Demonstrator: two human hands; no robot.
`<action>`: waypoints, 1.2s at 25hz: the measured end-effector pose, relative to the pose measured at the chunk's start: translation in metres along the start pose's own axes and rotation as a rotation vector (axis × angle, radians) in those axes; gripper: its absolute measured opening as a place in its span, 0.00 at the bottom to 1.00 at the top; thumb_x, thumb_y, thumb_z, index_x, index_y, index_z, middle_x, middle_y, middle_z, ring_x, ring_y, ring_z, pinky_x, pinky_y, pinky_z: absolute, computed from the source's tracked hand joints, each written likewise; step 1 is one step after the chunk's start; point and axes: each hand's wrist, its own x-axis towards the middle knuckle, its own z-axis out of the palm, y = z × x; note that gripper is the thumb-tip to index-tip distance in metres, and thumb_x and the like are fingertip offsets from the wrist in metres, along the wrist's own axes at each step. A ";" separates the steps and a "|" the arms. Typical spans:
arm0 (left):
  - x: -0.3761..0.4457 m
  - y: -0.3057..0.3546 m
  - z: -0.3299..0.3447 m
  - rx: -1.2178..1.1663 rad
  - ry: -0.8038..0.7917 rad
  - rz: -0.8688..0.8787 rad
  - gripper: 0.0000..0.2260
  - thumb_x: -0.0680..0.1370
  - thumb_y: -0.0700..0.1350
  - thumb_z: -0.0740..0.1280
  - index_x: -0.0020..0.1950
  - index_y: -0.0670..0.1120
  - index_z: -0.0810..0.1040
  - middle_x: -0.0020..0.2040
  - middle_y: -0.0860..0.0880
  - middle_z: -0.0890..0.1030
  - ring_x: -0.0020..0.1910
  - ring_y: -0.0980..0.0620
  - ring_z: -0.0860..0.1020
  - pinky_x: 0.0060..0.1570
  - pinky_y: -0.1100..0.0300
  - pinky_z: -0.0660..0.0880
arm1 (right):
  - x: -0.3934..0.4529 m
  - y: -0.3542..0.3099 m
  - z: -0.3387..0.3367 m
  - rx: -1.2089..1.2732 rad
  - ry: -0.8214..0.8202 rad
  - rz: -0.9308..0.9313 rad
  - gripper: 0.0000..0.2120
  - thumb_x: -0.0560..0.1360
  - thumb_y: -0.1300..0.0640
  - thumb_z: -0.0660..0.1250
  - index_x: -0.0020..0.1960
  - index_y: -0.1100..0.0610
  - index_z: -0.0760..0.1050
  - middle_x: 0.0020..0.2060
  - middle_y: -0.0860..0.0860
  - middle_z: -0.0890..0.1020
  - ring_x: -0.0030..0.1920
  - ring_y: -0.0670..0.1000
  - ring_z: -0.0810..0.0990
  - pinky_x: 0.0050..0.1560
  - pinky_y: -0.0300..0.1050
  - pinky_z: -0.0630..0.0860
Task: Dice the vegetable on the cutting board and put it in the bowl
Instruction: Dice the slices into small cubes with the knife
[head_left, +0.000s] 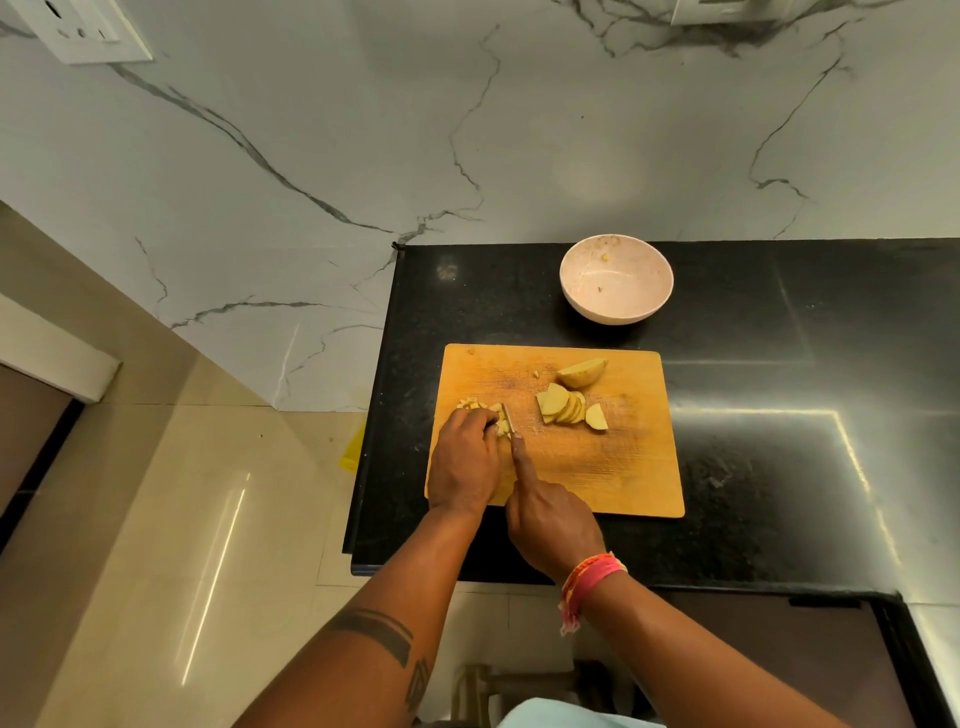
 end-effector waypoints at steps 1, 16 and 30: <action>0.001 0.000 -0.001 -0.003 0.002 -0.003 0.10 0.83 0.46 0.64 0.62 0.48 0.80 0.58 0.51 0.78 0.55 0.54 0.77 0.52 0.61 0.76 | 0.005 -0.004 0.000 0.010 0.002 -0.006 0.33 0.83 0.52 0.51 0.82 0.48 0.36 0.36 0.52 0.80 0.32 0.53 0.77 0.36 0.53 0.79; 0.040 0.062 0.032 0.051 -0.282 0.045 0.26 0.80 0.52 0.68 0.78 0.55 0.66 0.70 0.50 0.71 0.71 0.49 0.68 0.68 0.53 0.70 | -0.009 0.048 -0.037 0.235 0.302 0.081 0.31 0.83 0.54 0.58 0.82 0.43 0.51 0.28 0.49 0.76 0.26 0.48 0.73 0.26 0.46 0.61; 0.046 0.058 0.027 -0.159 -0.140 -0.079 0.15 0.81 0.42 0.66 0.68 0.53 0.78 0.63 0.52 0.76 0.60 0.54 0.76 0.59 0.59 0.76 | -0.018 0.048 -0.031 0.284 0.292 0.078 0.31 0.83 0.54 0.57 0.82 0.42 0.49 0.26 0.46 0.75 0.24 0.47 0.72 0.25 0.41 0.62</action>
